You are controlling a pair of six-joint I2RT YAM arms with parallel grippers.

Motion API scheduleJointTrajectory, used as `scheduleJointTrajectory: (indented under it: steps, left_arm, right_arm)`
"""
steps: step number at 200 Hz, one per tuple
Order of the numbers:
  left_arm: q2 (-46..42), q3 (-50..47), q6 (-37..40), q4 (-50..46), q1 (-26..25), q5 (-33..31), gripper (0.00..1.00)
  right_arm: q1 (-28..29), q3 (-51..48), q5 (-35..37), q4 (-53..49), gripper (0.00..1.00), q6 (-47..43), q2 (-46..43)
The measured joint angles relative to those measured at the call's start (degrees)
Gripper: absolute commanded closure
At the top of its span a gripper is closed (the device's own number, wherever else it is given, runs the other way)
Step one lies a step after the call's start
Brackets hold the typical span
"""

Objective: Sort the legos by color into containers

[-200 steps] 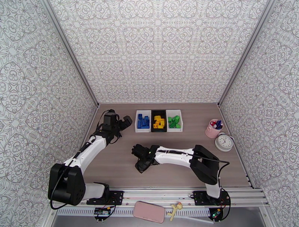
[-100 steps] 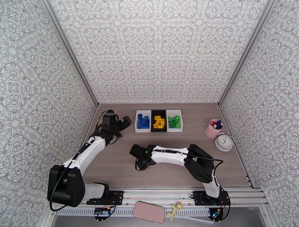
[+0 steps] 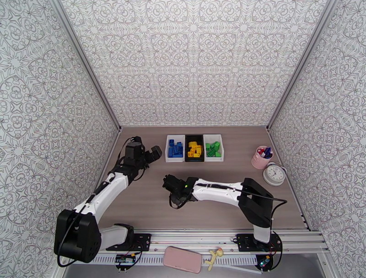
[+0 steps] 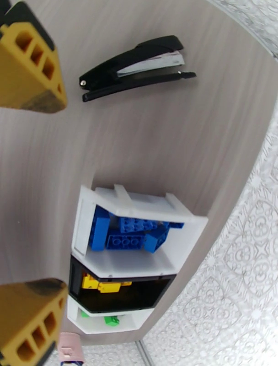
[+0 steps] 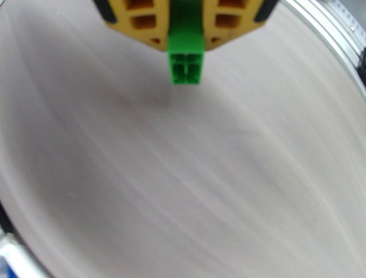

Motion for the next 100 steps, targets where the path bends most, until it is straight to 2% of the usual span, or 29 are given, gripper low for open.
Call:
scheduleJointTrajectory:
  steps: [37, 100]
  left_arm:
    - [-3.2, -5.6, 7.7, 6.6, -4.6, -0.4, 0.0]
    - [-8.8, -15.1, 23.7, 20.4, -17.8, -3.4, 0.0]
  right_arm:
    - [-4.3, -7.3, 3.3, 3.4, 1.0, 1.9, -9.7]
    - [-16.6, -12.5, 6.1, 6.7, 0.99, 3.1, -18.4]
